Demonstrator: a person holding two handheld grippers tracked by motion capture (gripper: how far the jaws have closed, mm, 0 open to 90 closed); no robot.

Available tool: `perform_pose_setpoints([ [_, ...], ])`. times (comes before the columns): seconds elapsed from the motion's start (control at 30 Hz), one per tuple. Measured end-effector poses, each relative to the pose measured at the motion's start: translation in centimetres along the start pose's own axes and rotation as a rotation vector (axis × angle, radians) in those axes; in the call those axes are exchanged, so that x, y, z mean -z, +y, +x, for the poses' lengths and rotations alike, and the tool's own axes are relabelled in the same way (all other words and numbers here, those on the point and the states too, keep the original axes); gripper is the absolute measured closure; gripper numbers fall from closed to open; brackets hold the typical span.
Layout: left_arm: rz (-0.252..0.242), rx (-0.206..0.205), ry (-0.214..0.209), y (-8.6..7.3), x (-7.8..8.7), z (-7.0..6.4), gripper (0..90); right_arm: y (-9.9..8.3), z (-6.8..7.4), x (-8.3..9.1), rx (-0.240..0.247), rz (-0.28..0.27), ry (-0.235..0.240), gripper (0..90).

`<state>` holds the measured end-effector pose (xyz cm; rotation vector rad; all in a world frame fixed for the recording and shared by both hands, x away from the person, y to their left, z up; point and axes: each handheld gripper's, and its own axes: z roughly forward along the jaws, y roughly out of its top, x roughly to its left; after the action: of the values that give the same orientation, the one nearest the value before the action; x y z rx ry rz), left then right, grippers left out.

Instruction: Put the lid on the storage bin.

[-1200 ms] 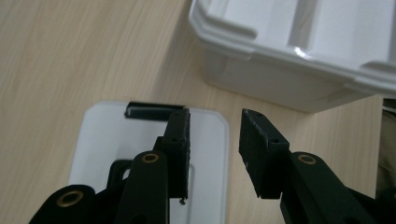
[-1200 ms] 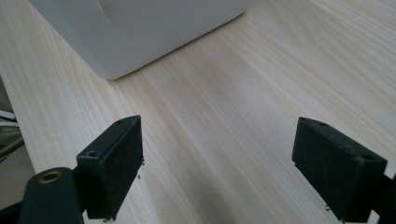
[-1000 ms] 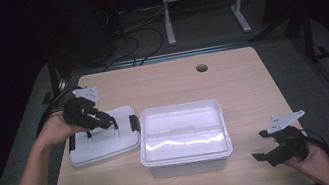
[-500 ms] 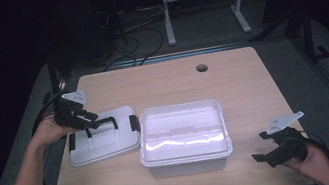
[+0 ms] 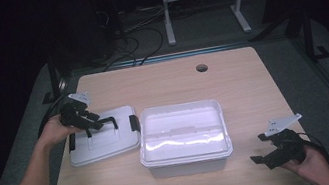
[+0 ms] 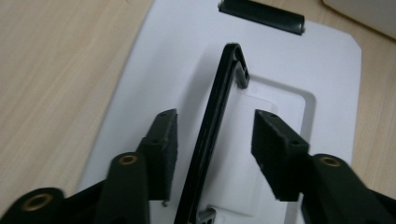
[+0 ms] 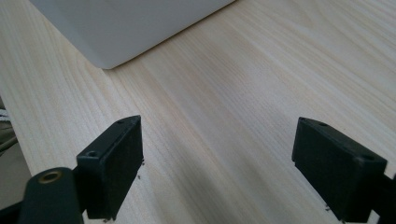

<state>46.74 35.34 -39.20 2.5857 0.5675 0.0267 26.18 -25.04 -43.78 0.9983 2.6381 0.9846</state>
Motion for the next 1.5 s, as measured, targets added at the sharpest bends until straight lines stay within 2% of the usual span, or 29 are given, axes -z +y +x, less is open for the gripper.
perform_pose_setpoints([
  [0.07,0.018,0.006,0.001,-0.1,-0.1,0.0,61.8,0.0,0.0,0.0,0.004,-0.002,0.001,15.9],
  [0.17,0.033,0.046,0.007,-0.1,-0.2,0.1,66.7,0.0,0.0,0.0,0.002,-0.002,0.003,15.9],
  [0.2,0.034,0.052,-0.014,-0.1,-0.3,0.2,68.2,0.0,0.1,-0.1,0.001,-0.001,0.005,15.9],
  [0.27,0.043,0.040,-0.017,0.0,-0.3,0.1,73.5,0.1,0.1,-0.2,0.004,0.004,0.006,15.9],
  [0.4,0.058,0.020,-0.055,0.0,-0.3,-0.1,77.7,0.1,0.2,-0.1,0.001,0.002,0.005,15.9],
  [0.57,0.075,-0.004,-0.063,-0.1,0.0,-0.8,83.7,0.0,0.2,-0.3,0.003,0.004,0.012,15.9],
  [0.63,0.082,-0.012,-0.058,-0.2,0.1,-1.1,83.7,0.0,0.2,-0.3,0.003,0.005,0.011,15.9],
  [0.7,0.081,-0.038,-0.054,-0.3,0.3,-1.6,84.3,0.0,0.3,-0.3,0.002,0.003,0.012,15.9],
  [0.77,0.085,-0.041,-0.061,-0.4,0.6,-2.1,84.5,0.0,0.3,-0.3,0.003,0.003,0.012,15.9],
  [0.87,0.074,-0.058,-0.055,-0.6,1.4,-2.8,84.4,0.1,0.4,-0.4,0.001,0.004,0.014,15.9],
  [1.0,0.084,-0.077,-0.056,-1.0,2.5,-4.0,84.5,0.3,0.4,-0.6,0.009,0.007,0.015,15.9],
  [1.27,0.070,-0.074,-0.043,-2.7,5.6,-6.2,84.7,0.4,0.3,-0.6,0.012,0.013,0.013,15.9],
  [1.4,0.065,-0.074,-0.035,-3.0,7.2,-7.3,84.7,0.7,0.3,-0.7,0.024,0.016,0.015,15.9],
  [1.5,0.055,-0.091,-0.024,-2.9,8.5,-8.1,84.7,0.8,0.4,-0.9,0.029,0.022,0.019,15.9],
])
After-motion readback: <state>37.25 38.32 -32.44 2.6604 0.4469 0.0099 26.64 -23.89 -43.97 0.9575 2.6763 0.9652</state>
